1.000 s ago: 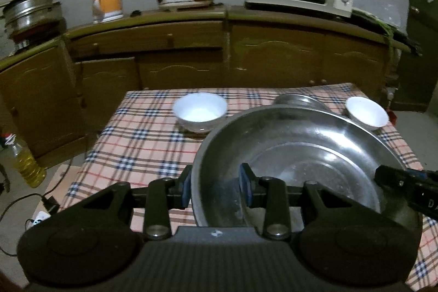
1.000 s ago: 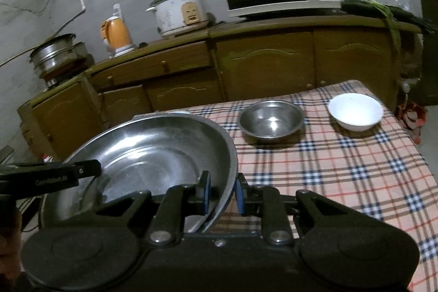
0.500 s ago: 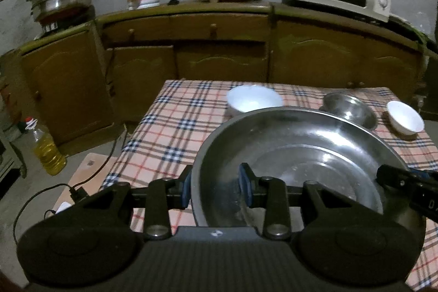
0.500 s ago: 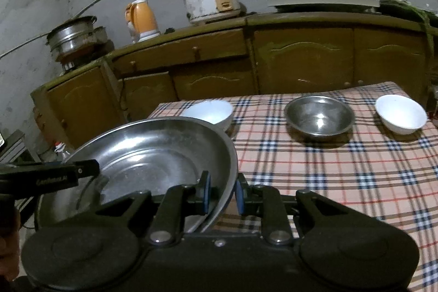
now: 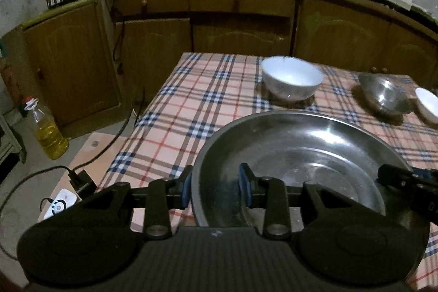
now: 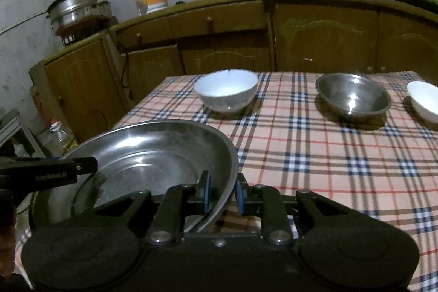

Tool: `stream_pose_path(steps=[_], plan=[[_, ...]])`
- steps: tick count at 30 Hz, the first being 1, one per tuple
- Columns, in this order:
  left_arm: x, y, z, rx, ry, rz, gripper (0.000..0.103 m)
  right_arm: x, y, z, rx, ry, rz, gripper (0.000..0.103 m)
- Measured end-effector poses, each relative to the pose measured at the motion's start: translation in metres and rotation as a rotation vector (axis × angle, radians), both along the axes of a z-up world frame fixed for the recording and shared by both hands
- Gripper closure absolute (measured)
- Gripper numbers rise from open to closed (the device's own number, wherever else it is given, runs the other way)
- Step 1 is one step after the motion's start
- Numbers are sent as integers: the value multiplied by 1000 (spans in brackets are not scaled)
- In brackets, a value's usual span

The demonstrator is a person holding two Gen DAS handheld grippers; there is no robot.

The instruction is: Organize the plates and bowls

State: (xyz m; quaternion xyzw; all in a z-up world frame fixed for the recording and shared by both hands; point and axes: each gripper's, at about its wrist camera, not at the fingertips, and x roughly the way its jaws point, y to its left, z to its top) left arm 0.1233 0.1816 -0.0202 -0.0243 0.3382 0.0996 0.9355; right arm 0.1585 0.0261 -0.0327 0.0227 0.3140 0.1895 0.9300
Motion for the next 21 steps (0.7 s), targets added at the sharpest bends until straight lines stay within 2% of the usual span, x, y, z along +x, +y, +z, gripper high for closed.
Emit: stream_pose_path(steps=[9,21], plan=[[16,23,-35,-25,20,1,68,18,23,-40,-12,31,-10,78],[27,35,-56,-52,13,31,68,33,36,-61,-10,33,-3,77]])
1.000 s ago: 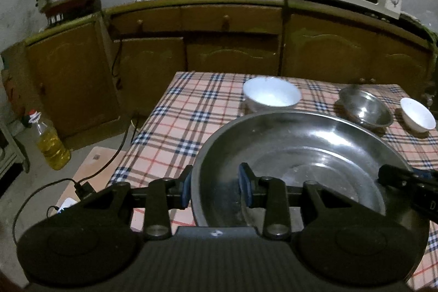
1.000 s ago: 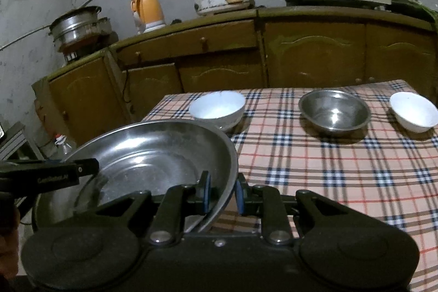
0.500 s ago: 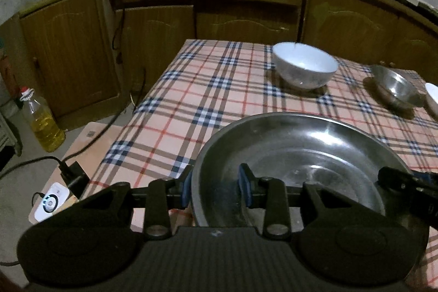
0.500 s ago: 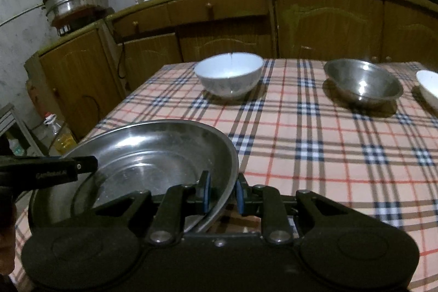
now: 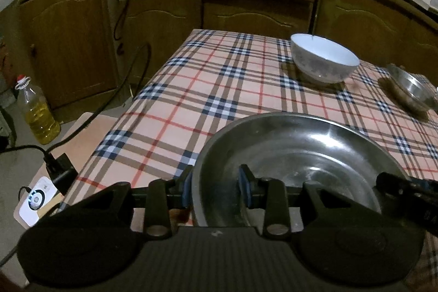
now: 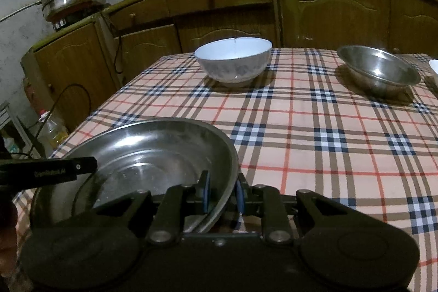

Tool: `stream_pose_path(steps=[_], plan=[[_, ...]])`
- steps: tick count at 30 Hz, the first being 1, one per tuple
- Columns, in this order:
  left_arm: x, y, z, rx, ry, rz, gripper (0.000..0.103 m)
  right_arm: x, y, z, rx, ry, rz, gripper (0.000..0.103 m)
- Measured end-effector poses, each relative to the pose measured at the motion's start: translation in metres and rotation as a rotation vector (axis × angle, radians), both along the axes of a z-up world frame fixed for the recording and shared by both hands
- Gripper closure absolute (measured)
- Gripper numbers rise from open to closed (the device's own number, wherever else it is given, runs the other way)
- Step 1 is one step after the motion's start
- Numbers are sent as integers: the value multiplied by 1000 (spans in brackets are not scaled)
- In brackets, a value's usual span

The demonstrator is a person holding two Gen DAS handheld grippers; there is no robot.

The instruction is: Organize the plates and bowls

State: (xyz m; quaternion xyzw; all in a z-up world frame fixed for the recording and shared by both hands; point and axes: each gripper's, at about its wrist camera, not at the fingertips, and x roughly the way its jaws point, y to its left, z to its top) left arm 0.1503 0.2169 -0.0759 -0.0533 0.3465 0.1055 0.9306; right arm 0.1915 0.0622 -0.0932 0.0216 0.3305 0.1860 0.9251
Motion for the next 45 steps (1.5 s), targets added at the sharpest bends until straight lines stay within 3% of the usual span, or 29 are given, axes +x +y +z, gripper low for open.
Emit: stream_pose_path(steps=[6,10,12,14,18,21,31,45], plan=[[-1,4,-2,-39,-14,24,68,0,1,-5,-20,25,0,73],[-3,4,-1,-35,0,43,68,-4,-4,5,-21,-22,5,70],[-5,2,2,-20,2,52,67,-3,-6,11,-32,-31,3,62],[-8,-2,8,-4,1,57,64,-3,-11,17,-30,-26,1,61],[-16,-8,22,6,-11,73,48,-6,-24,32,-34,-42,17,44],[-19,-15,33,-10,-18,76,45,-10,-37,46,-40,-66,24,34],[-6,-80,69,13,-65,-26,37,-9,-101,78,-33,-98,-52,33],[37,-164,72,-15,-71,-161,36,20,-200,87,-22,-98,-197,32]])
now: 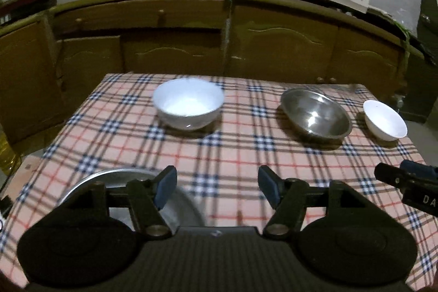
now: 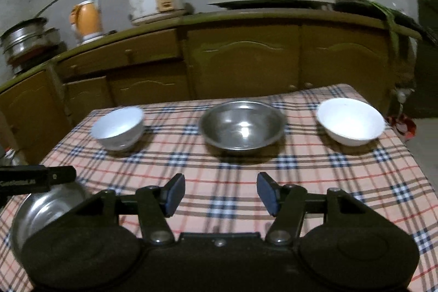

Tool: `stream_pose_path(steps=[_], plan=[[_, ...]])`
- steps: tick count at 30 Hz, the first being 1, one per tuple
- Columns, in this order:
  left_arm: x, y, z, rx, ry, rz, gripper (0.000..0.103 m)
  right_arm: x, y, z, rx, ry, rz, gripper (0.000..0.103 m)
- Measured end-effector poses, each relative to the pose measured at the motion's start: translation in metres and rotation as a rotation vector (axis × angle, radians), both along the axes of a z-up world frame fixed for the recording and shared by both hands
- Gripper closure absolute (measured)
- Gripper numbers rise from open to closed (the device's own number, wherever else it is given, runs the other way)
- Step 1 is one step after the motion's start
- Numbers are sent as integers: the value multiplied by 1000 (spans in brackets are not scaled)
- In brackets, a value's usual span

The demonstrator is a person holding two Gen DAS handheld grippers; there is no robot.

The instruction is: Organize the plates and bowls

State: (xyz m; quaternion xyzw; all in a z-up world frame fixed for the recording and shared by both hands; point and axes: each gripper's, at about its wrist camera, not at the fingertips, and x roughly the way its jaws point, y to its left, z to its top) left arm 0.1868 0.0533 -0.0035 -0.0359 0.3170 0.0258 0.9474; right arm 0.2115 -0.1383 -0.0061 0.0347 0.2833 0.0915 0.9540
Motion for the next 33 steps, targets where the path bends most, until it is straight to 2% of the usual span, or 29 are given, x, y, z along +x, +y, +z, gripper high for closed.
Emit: stream_pose_path(steps=[7,15,19,28,32,33], plan=[[39,-28,1,-12,-10,-33,31,33,-34,-6,11,7,-47,32],[98,-49,-7,-28,-18,-39,28,98,-54,-17,43,50,-97,32],[134,-57,-20,-49,15,-52,28,134,-60,-27,93,82,-112,32],[195,-69,-53,-77,78,-53,28,189,-60,-55,114,153,-134,32],[213,-73,-63,-82,102,-71,39,204,-59,-68,143,179,-127,35],[216,-73,-66,-84,108,-79,49,207,-58,-71,149,188,-125,46]])
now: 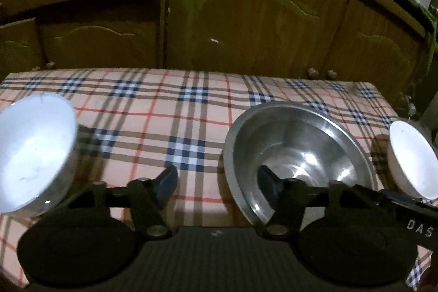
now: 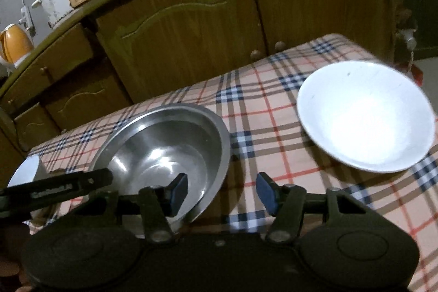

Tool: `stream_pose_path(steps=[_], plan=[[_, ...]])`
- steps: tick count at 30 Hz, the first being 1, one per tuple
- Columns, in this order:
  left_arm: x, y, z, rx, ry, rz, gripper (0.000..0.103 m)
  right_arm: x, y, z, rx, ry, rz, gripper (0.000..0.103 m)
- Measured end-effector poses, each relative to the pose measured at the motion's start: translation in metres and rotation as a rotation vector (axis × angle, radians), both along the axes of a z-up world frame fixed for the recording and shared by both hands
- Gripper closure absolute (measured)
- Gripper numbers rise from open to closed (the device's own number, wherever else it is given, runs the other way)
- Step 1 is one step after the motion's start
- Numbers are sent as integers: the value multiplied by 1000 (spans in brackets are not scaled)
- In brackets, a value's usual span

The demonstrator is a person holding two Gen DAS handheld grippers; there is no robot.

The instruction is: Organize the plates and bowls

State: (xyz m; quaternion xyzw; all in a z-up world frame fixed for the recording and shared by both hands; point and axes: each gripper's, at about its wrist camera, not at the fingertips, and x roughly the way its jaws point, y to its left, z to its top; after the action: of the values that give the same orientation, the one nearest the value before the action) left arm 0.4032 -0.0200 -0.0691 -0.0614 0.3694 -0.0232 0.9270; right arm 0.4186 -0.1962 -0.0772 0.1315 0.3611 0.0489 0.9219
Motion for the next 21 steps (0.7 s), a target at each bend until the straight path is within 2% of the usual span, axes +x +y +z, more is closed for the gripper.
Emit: stream_pose_path(steps=[1,2,4,5,7,12,21], plan=[[3,0,-2,-5,8,-7,56,2,1,-2,10,6,5,52],[5,0,-4,-7,19,-10,66,3,1,-3,17,11,8,63],[7,-1,-6,-38,19,-33,78,3,4,-3,21,0,19,75],[6,-2,-5,-41,19,-47,85,3,5,-2,22,-6,25,78],[2,-6,-4,-26,16,-55,85,0,7,1,-1,-19,18,78],[-11,-4,5,-53,9,-58,85,-13,5,11,1,-44,21,78],[-60,-13,47,-20,-60,-63,86,-62,5,50,-24,-98,33,78]])
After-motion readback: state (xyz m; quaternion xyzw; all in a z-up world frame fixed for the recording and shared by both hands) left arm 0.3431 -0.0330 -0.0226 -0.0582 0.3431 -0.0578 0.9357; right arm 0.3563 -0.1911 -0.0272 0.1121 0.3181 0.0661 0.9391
